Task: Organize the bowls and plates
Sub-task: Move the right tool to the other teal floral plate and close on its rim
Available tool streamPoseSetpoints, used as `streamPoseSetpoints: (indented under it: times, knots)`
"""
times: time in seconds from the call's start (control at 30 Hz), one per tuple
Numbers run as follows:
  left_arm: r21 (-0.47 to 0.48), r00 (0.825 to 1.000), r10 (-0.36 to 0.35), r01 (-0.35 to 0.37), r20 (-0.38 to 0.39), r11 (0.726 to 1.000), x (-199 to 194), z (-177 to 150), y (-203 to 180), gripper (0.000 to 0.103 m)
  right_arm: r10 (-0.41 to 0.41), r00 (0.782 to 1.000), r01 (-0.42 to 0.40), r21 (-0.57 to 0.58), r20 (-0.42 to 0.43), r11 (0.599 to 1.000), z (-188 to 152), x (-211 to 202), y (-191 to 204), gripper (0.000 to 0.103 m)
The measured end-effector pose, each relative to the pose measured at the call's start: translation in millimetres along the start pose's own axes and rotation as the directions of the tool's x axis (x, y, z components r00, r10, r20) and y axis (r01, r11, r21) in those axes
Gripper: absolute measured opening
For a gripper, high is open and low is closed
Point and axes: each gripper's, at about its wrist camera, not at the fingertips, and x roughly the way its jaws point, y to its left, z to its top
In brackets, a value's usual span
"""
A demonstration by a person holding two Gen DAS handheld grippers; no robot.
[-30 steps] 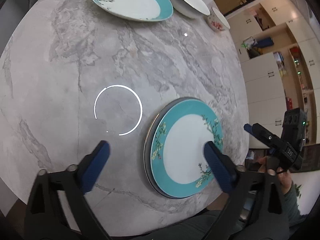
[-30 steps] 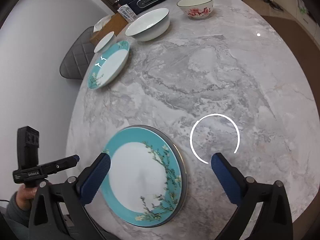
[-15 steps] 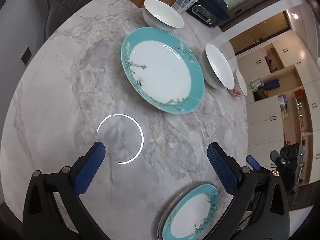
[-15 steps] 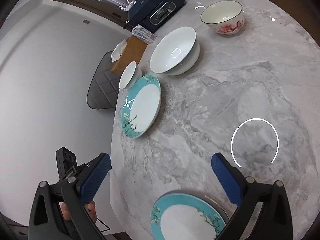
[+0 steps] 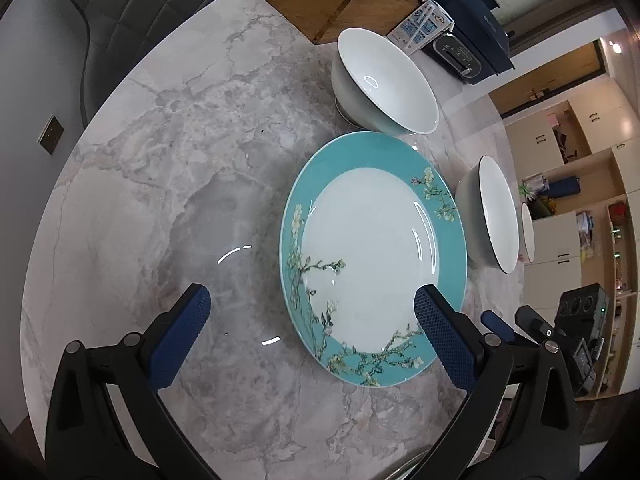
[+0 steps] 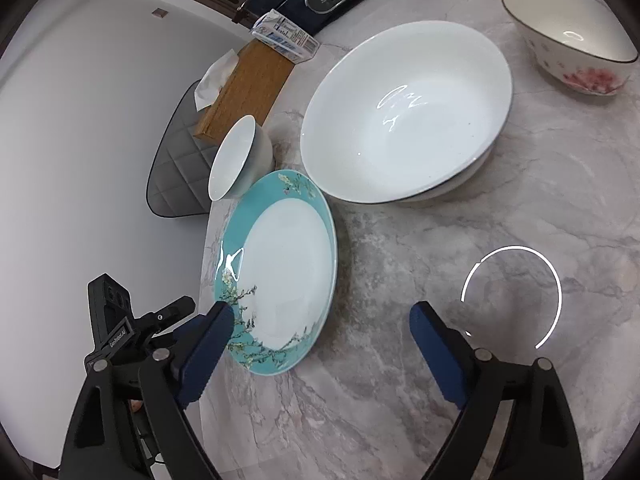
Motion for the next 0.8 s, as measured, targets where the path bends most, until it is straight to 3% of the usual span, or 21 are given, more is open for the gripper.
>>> streamPoseSetpoints:
  times: [0.37, 0.53, 0.63, 0.8]
  knots:
    - [0.067, 0.999, -0.027, 0.029, -0.034, 0.997, 23.8, 16.4, -7.3, 0.098, 0.010, 1.000, -0.010, -0.010, 0.011, 1.000, 13.4, 30.8, 0.8, 0.083]
    - [0.089, 0.997, -0.018, 0.025, -0.073, 0.996, 39.2, 16.5, -9.9, 0.070, -0.012, 1.000, 0.012, -0.033, 0.002, 0.999, 16.2, 38.7, 3.3, 0.079]
    - [0.110, 0.996, -0.005, 0.014, -0.086, 0.994, 46.0, 14.2, -12.5, 0.059, -0.012, 1.000, 0.012, -0.034, -0.006, 0.999, 15.9, 43.4, 3.0, 0.074]
    - [0.103, 0.996, -0.010, 0.019, -0.092, 0.994, 56.1, 16.4, -14.7, 0.052, -0.024, 0.999, 0.023, -0.047, -0.032, 0.999, 15.7, 54.3, 4.6, 0.058]
